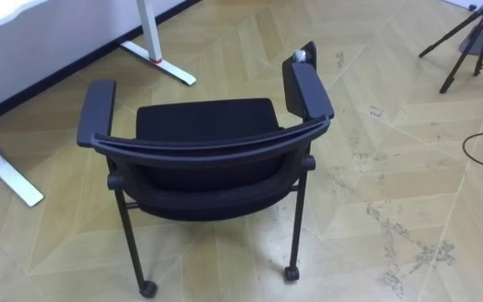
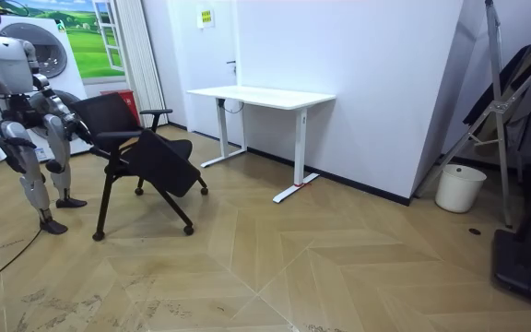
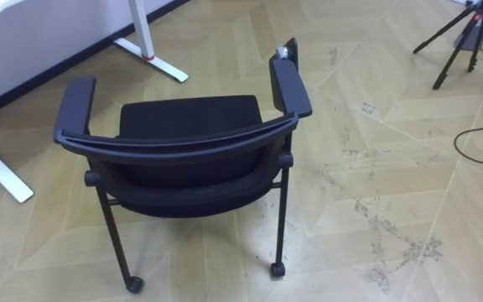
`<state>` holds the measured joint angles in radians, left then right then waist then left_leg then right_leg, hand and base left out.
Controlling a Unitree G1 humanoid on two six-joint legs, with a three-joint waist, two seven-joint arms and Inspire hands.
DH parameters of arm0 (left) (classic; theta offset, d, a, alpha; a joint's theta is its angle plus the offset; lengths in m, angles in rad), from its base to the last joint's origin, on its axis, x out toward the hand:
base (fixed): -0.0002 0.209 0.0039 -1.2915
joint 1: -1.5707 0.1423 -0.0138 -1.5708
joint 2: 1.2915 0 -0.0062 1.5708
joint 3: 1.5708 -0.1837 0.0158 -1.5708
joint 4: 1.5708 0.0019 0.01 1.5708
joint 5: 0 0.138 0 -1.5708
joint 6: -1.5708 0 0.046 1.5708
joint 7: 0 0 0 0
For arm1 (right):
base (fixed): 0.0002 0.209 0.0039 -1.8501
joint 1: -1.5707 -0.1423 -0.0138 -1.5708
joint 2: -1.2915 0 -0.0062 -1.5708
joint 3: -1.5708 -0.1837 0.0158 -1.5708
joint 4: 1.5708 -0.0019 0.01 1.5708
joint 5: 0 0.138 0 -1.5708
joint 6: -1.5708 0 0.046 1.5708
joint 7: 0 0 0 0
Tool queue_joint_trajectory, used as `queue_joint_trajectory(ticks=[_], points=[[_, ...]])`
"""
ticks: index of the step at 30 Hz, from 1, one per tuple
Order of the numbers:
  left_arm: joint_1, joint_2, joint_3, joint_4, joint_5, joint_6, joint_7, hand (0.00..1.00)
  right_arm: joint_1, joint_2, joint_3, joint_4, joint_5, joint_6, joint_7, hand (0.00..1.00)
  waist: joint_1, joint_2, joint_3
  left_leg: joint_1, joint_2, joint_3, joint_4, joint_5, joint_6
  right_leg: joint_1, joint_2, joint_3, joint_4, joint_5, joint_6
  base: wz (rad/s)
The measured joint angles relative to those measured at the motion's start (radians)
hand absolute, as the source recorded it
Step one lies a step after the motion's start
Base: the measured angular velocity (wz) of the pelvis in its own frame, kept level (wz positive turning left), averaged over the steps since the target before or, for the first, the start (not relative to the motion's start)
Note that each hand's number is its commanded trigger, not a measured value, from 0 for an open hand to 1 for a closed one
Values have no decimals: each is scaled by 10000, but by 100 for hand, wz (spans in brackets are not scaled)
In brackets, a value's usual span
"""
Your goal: Push chair
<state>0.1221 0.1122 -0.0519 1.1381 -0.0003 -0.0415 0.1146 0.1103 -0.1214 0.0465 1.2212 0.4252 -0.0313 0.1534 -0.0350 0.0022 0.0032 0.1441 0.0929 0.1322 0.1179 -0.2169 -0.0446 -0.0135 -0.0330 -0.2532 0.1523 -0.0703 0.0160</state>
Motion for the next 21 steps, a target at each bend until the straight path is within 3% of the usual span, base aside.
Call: queue_joint_trajectory(ticks=[9,21], points=[[70,-11,479,-10,5,-1,347,0,36,-12,-108,15,-23,-4,-116,0,32,6,12,22,-1,8,82,1,0,26,-8,56,21,-24,-6,0],[-29,-24,473,-492,-81,-158,790,0,-126,-31,-114,23,-219,-24,-173,0,-26,10,22,8,8,-27,-6,-10,10,12,-1,5,41,-39,11,1]])
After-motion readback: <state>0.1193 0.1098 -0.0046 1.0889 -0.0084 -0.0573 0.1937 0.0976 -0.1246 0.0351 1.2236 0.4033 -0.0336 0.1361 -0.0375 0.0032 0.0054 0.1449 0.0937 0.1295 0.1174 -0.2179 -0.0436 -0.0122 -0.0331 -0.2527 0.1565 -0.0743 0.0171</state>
